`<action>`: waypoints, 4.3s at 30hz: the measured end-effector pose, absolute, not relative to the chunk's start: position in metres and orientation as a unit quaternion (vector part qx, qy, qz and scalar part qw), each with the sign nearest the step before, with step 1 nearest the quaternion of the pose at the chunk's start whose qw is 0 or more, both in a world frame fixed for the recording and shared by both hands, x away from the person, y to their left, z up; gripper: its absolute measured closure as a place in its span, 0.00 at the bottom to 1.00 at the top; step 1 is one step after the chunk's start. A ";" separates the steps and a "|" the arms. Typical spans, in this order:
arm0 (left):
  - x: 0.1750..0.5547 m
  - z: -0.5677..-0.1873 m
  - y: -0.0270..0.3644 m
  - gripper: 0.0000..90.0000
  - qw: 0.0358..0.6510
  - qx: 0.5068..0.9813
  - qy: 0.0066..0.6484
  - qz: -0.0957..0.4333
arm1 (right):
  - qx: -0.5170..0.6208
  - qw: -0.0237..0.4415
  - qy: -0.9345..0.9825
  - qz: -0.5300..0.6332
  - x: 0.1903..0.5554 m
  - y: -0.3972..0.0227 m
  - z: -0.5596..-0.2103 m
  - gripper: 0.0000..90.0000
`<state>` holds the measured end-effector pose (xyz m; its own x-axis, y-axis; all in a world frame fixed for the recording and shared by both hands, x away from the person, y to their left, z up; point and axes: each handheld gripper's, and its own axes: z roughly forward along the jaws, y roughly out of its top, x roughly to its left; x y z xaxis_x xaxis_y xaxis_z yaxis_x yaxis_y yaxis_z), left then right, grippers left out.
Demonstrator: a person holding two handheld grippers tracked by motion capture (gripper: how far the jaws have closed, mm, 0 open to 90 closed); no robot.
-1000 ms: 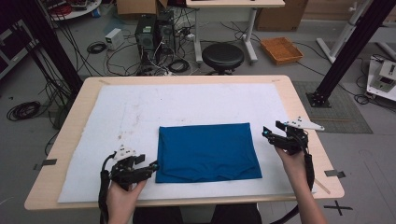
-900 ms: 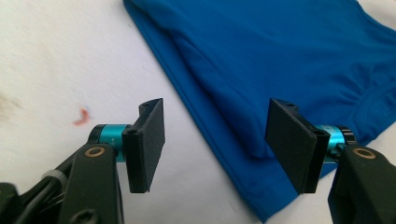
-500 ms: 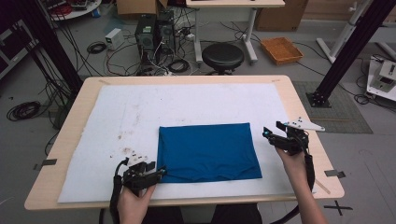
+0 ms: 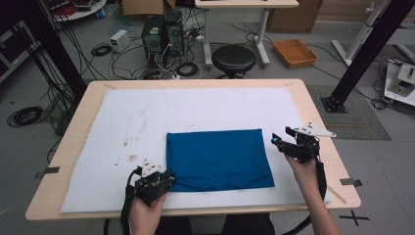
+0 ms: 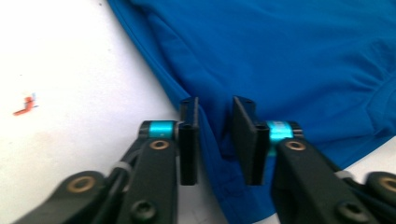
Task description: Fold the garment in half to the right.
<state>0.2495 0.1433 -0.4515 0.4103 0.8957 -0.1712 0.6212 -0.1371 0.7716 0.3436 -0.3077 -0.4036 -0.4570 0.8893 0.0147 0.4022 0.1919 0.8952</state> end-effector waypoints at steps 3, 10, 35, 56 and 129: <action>0.250 -0.451 0.141 0.90 0.408 0.735 0.515 0.171 | 0.432 0.271 0.726 0.461 0.345 -0.296 -0.396 0.43; 0.251 -0.450 0.141 0.92 0.409 0.735 0.514 0.166 | 0.411 0.250 0.734 0.480 0.355 -0.257 -0.384 0.47; 0.253 -0.452 0.144 0.93 0.421 0.727 0.519 0.156 | 0.338 0.123 0.830 0.426 0.420 -0.041 -0.406 0.60; 0.251 -0.452 0.144 0.93 0.420 0.729 0.516 0.161 | 0.311 0.116 0.877 0.349 0.444 0.039 -0.441 0.93; 0.301 -0.398 0.024 0.48 0.547 0.737 0.376 0.129 | 0.509 0.145 0.750 0.398 0.412 -0.281 -0.411 0.76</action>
<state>0.3011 0.0243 -0.3982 0.6838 0.6956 -0.2203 0.4124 -0.1194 0.9032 0.4122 -0.2814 -0.4111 -0.4401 0.8784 0.1864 0.6472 0.1663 0.7440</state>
